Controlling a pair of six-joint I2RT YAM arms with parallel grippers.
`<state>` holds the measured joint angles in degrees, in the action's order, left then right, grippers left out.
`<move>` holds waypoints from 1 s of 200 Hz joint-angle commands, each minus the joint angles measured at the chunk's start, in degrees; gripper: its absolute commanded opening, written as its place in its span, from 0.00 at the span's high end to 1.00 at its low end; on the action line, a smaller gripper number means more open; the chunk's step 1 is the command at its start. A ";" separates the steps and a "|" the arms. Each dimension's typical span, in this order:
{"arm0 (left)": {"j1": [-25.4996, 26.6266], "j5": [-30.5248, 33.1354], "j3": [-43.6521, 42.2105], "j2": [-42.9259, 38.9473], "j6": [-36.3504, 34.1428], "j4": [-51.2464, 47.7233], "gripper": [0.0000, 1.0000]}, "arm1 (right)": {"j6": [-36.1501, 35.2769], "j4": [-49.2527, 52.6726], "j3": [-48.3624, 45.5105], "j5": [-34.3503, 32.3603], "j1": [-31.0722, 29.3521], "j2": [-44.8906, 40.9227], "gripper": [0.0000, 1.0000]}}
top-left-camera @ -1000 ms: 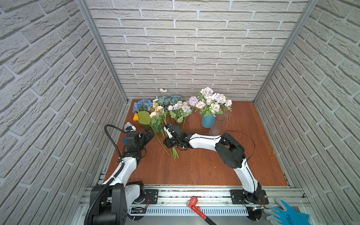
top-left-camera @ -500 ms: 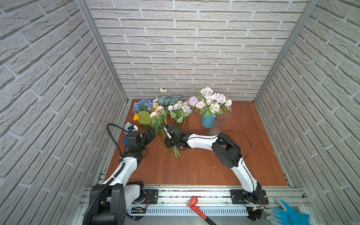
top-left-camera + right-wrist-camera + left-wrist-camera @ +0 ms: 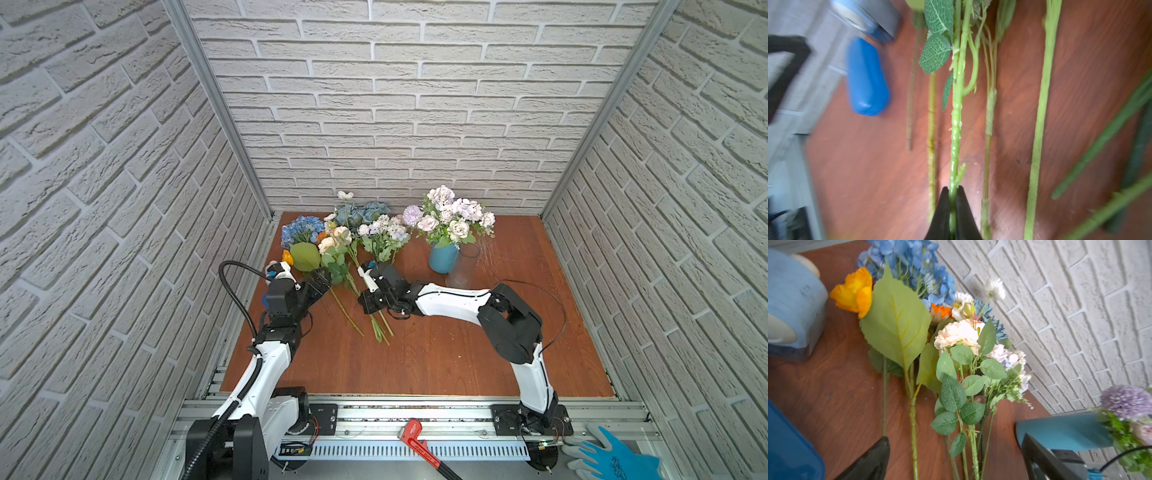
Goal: Arrange the flowers into the vase
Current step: 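Lift the pink rose stem upright with the right gripper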
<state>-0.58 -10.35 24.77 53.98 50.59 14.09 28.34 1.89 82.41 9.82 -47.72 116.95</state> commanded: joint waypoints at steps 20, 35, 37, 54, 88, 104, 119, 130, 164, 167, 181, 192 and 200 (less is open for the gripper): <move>0.11 -4.56 1.51 -2.04 -0.34 8.69 0.02 | 0.95 -5.76 -2.92 7.12 3.87 -10.01 0.94; 0.30 -7.00 0.87 -1.75 -0.23 11.92 0.03 | 1.60 -6.75 -4.47 8.07 5.01 -12.04 0.94; 0.40 -7.37 0.78 -1.76 -0.23 12.56 0.04 | 1.60 -6.86 -4.70 8.19 5.19 -12.32 0.94; 1.15 -11.72 0.10 -0.87 -0.53 17.90 0.06 | 1.39 -7.72 -6.13 8.91 6.37 -15.12 0.94; 6.62 -15.76 2.85 0.63 -5.07 18.50 0.08 | -3.62 -5.44 -6.24 7.89 7.62 -21.52 0.94; 10.07 -15.46 4.97 1.45 -8.48 16.20 0.08 | -7.14 -4.13 -6.29 6.11 7.69 -25.21 0.94; 13.06 -15.80 6.51 2.71 -10.26 16.20 0.07 | -10.38 -4.07 -7.09 4.52 7.78 -28.82 0.94; 14.91 -16.83 7.32 3.98 -10.34 18.07 0.07 | -13.39 -4.18 -7.75 4.87 7.91 -31.24 0.94; 16.96 -22.25 10.77 7.50 -4.42 28.45 0.07 | -20.61 -2.46 -9.77 3.94 7.91 -36.25 0.94; 16.95 -22.71 11.11 7.66 -3.79 29.32 0.07 | -21.01 -2.16 -9.95 3.56 7.89 -36.57 0.94; 17.00 -24.19 13.19 8.05 -1.67 31.94 0.08 | -22.81 -1.63 -11.13 2.01 7.88 -37.88 0.94; 17.28 -25.35 14.89 8.47 -0.52 33.26 0.09 | -24.01 -1.70 -12.23 1.25 7.91 -38.81 0.94; 17.43 -26.53 16.03 8.97 0.38 34.30 0.11 | -24.59 -1.83 -12.98 0.95 7.91 -39.35 0.94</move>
<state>16.25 -31.97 36.32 62.46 47.40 37.56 9.08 -0.23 72.34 13.37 -39.94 78.61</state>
